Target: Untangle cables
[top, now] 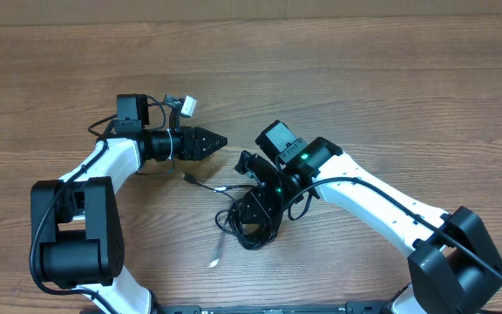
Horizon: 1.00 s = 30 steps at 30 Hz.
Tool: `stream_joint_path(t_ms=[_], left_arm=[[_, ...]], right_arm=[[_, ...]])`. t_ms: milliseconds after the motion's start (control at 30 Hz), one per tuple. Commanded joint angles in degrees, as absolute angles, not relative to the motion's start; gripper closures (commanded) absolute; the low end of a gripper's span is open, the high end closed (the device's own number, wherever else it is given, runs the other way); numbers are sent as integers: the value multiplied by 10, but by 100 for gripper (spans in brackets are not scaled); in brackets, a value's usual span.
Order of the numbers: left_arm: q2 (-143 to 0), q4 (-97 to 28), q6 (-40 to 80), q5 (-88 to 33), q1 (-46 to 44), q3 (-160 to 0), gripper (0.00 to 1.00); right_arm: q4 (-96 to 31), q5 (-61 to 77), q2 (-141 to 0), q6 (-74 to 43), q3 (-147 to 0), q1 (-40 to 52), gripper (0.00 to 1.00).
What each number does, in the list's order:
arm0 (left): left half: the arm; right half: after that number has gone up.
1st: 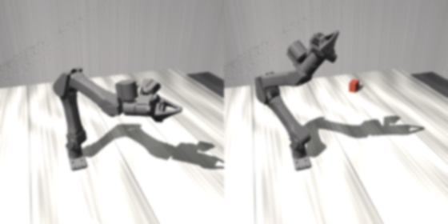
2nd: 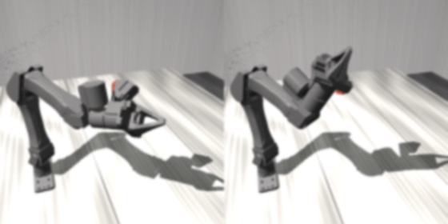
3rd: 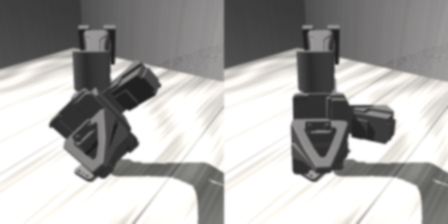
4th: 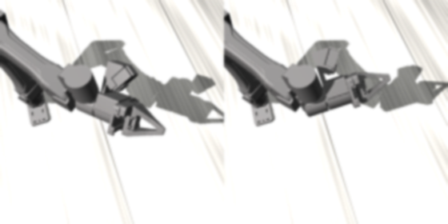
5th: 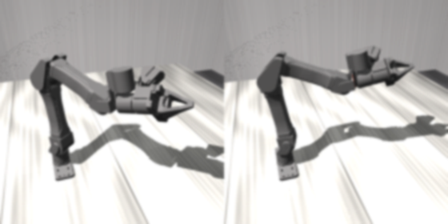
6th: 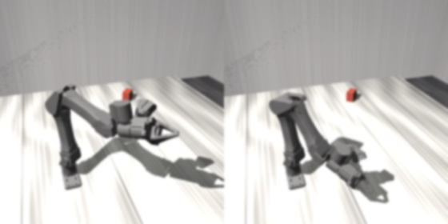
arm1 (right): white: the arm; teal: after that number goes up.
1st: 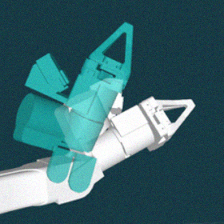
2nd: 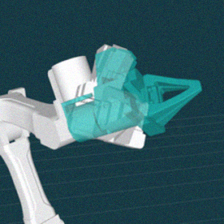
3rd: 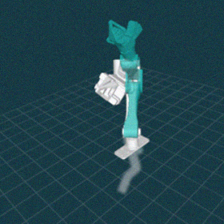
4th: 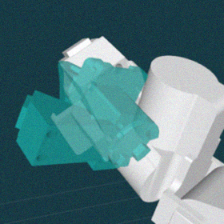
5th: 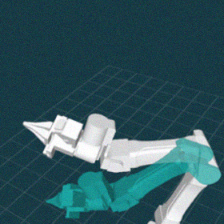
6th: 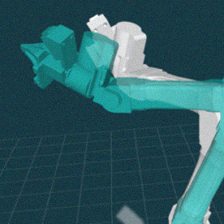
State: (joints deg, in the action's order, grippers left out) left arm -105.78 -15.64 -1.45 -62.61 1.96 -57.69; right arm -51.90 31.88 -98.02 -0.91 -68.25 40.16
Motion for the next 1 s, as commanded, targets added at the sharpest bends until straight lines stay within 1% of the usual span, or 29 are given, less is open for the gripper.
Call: stream_joint_path(t_ms=[0, 100, 200, 300, 367, 433, 500, 700, 800, 867, 967], left_arm=[[-1064, -156, -10, -639, 17, -574, 38], [-1064, -159, 1, -634, 17, -574, 40], [-1064, -169, 33, -592, 14, -574, 44], [-1063, -193, 34, -580, 5, -578, 53], [-1060, -213, 34, -572, -4, -582, 58], [-1051, -238, 34, -537, -13, -590, 63], [-1039, -270, 34, -496, -23, -601, 64], [-959, -417, 35, -354, -78, -643, 62], [-934, -455, 61, -303, -115, -647, 56], [-929, -476, 94, -273, -142, -647, 54], [-935, -514, 123, -226, -181, -646, 48]], right_arm=[[-518, 284, -981, -15, -686, 402, 53], [-518, 215, -981, -82, -686, 401, 52], [-518, 165, -981, -130, -686, 401, 50], [-519, 154, -981, -147, -686, 399, 50], [-527, 123, -981, -184, -686, 397, 50], [-538, 91, -981, -202, -686, 393, 51], [-547, 84, -981, -202, -686, 386, 51], [-567, 108, -981, -188, -686, 371, 51], [-566, 107, -981, -175, -686, 371, 51], [-564, 107, -981, -175, -686, 371, 51], [-562, 107, -981, -175, -686, 371, 50]])
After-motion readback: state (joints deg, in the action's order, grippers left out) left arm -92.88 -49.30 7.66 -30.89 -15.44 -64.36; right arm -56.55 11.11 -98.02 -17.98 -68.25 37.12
